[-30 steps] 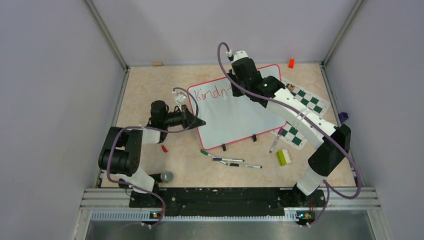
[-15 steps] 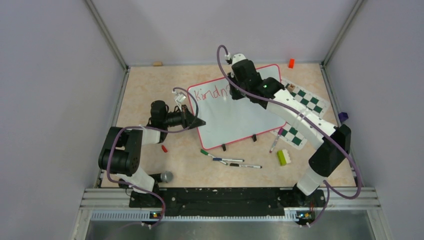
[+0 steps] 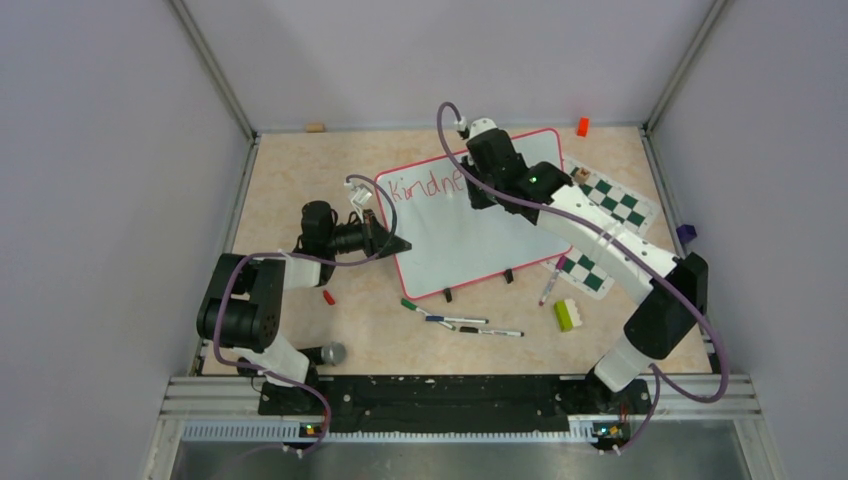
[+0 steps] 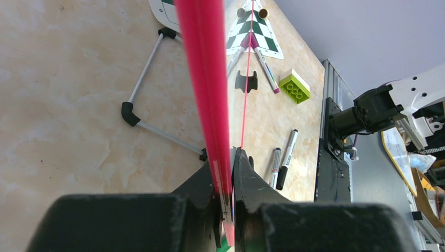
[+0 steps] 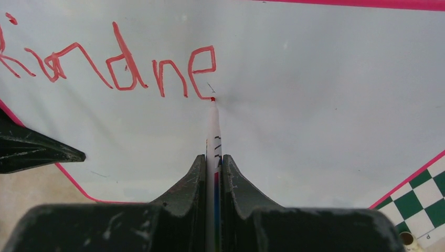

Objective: Write a sentence on the whiteboard
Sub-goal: Open the sentence on the whiteboard.

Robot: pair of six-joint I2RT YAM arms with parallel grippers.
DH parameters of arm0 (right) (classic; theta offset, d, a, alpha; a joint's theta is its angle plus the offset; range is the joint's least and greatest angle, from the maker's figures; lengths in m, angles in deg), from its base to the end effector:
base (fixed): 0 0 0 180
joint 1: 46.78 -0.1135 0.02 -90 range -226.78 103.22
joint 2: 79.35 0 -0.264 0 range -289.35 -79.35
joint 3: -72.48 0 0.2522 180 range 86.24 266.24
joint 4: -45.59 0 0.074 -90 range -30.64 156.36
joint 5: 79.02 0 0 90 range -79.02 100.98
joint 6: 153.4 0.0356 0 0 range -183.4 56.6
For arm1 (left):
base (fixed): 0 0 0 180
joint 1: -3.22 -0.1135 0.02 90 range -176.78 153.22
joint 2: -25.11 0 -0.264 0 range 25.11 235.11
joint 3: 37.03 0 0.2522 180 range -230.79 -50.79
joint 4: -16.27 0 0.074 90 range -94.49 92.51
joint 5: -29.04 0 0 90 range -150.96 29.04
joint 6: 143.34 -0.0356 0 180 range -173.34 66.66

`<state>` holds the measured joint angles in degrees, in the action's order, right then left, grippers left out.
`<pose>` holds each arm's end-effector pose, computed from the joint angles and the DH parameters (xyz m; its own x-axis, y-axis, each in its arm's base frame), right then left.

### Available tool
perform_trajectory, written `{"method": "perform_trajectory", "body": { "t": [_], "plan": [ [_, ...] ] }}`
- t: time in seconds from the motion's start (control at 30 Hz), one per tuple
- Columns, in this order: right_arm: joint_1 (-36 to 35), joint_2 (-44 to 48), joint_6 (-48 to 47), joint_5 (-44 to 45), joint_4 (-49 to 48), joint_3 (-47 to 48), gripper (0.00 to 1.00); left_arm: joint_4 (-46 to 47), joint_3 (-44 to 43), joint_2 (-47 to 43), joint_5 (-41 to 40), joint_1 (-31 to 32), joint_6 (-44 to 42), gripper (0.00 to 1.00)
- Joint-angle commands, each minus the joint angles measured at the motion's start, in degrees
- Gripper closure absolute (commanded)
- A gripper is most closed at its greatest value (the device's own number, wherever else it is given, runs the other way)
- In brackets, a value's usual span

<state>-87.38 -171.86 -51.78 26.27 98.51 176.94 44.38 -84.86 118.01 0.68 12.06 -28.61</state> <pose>0.2795 0.2272 0.3584 -0.5836 -0.2443 -0.7744 -0.3665 0.9302 -0.0173 0.2901 -0.0768 0.1721 -0.6403 -0.1015 -0.7614 0.7012 0.3276 -0.6333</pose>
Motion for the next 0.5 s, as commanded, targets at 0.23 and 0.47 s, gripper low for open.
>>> {"method": "perform_trajectory", "body": {
  "t": [0.23, 0.47],
  "plan": [
    [0.99, 6.24, 0.05, 3.91, -2.33, 1.19, 1.00, -4.51, 2.17, 2.06, -10.85, 0.13, -7.50, 1.00],
    [2.58, 5.67, 0.27, 3.67, -3.25, 1.38, 1.00, -4.51, 2.22, 2.08, -10.85, 0.15, -7.46, 1.00]
  ]
}}
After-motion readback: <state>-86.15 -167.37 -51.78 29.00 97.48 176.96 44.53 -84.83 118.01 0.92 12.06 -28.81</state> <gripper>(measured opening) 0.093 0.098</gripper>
